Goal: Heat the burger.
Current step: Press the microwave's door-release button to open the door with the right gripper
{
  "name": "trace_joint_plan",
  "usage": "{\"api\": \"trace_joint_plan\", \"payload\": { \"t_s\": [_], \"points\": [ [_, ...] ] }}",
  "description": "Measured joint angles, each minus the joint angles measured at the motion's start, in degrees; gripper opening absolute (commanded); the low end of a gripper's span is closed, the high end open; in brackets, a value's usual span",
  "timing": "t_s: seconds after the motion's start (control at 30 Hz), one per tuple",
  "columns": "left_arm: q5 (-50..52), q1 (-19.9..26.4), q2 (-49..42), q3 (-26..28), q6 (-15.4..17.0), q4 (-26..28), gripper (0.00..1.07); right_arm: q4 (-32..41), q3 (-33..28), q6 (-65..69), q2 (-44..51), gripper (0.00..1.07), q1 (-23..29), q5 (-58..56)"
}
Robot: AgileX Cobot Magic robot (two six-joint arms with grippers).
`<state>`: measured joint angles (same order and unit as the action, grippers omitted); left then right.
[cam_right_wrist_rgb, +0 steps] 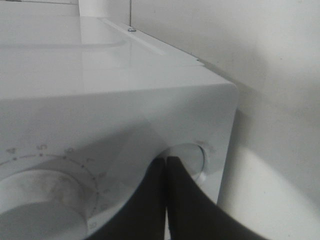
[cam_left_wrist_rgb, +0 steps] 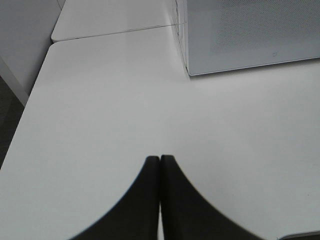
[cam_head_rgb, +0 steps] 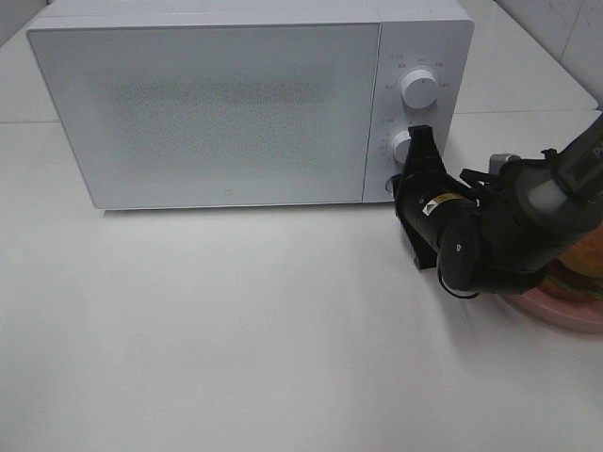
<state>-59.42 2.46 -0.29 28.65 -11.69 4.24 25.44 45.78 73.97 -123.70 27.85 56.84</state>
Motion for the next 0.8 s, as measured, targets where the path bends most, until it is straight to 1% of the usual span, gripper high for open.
{"api": "trace_joint_plan", "payload": {
  "t_s": [0.3, 0.8],
  "points": [
    [0.0, 0.0, 0.0, 0.0, 0.0, 0.0, 0.00, 0.3, 0.8, -0.6, -0.1, 0.00, -0.9, -2.0],
    [0.0, 0.0, 0.0, 0.0, 0.0, 0.0, 0.00, 0.5, 3.9, -0.5, -0.2, 0.00, -1.0, -7.0]
  ]
}}
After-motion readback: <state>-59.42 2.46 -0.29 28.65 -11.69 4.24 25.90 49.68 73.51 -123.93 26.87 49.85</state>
